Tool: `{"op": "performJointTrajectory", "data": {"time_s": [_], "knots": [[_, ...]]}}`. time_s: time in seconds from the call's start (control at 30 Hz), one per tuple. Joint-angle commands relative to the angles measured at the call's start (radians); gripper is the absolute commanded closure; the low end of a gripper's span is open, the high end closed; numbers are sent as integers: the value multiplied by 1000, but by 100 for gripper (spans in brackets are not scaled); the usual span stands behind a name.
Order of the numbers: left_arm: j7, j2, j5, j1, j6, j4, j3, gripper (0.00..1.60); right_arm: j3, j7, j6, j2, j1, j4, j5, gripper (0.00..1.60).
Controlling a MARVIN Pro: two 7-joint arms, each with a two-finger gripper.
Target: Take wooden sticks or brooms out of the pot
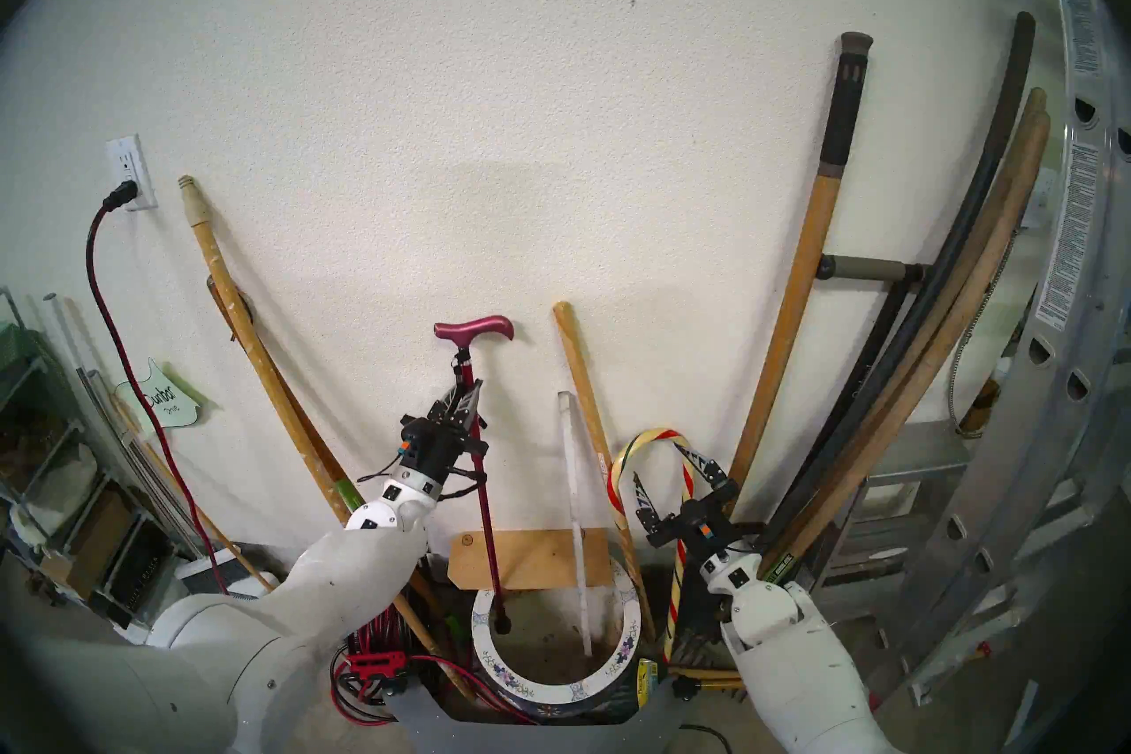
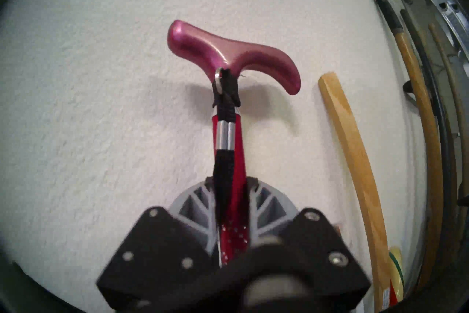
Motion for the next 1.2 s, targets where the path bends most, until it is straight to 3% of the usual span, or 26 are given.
{"op": "performJointTrajectory", "data": {"time_s": [0.0,0.63,0.93,1.0,1.17], "knots": [[-20,30,-14,-28,-18,-128,-19,160,-1,1,0,2,1,-1,-2,0],[-85,76,-52,-49,-18,-359,-67,160,-1,1,-1,1,1,-1,0,0],[-104,118,-70,15,0,-514,-90,160,-1,1,-1,1,1,0,2,0],[-107,119,-72,10,-3,-493,-91,160,-1,1,-1,1,1,0,2,0],[-110,142,-85,67,13,-579,-105,160,-1,1,-1,1,1,0,3,0]]}}
